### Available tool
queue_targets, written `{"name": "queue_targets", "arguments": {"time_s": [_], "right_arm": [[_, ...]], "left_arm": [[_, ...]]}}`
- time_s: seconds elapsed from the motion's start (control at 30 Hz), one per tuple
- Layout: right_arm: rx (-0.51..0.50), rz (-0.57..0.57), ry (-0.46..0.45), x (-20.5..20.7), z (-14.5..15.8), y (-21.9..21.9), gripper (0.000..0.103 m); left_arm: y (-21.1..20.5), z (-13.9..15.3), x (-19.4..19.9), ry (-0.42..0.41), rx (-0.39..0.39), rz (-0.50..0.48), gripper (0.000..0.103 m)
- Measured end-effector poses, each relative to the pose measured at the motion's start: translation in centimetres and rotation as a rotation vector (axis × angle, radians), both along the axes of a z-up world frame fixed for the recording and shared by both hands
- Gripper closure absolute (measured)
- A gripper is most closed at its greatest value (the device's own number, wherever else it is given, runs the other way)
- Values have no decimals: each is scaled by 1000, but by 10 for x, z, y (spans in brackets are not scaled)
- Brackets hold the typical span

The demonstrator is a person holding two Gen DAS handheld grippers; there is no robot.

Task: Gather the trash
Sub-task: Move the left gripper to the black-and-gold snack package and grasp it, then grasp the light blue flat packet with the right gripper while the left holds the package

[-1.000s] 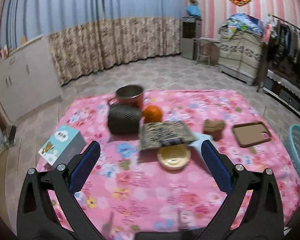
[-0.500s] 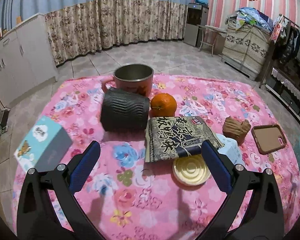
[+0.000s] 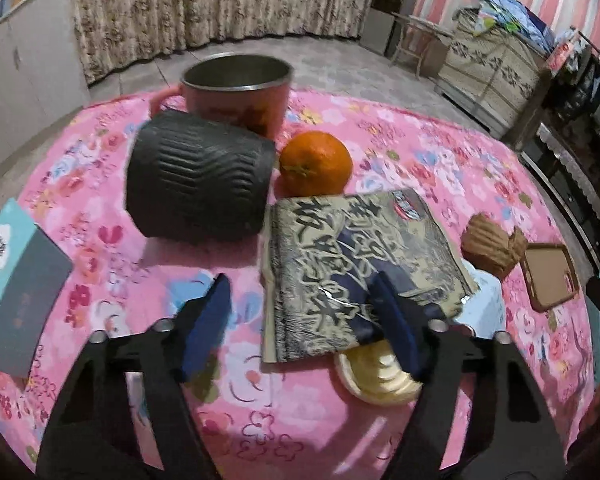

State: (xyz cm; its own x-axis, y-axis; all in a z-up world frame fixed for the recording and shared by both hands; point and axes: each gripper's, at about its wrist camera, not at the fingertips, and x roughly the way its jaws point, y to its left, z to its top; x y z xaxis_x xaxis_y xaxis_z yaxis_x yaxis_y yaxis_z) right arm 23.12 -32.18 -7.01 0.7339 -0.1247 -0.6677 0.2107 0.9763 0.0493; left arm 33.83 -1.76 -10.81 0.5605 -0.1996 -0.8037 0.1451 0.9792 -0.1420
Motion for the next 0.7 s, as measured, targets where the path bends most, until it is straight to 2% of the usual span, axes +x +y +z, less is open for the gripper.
{"name": "queue_targets", "arguments": {"time_s": [0.1, 0.17, 0.23, 0.27, 0.3, 0.47, 0.7], "right_arm": [[6, 1, 4, 0, -2, 1, 9], [6, 3, 1, 0, -2, 2, 9], [7, 5, -2, 0, -3, 4, 9], [8, 5, -4, -1, -3, 4, 9], [8, 5, -4, -1, -4, 4, 9], [-1, 21, -5, -2, -3, 10, 9], [-41, 87, 7, -2, -6, 32, 9]], "left_arm": [[-6, 1, -5, -6, 3, -35, 54], [-13, 3, -8, -17, 34, -59, 60], [-18, 5, -12, -28, 52, -77, 72], [-20, 6, -13, -33, 58, -86, 81], [-22, 7, -15, -42, 68, -89, 85], [-22, 14, -21, -77, 99, -88, 94], [4, 39, -35, -151, 104, -18, 98]]}}
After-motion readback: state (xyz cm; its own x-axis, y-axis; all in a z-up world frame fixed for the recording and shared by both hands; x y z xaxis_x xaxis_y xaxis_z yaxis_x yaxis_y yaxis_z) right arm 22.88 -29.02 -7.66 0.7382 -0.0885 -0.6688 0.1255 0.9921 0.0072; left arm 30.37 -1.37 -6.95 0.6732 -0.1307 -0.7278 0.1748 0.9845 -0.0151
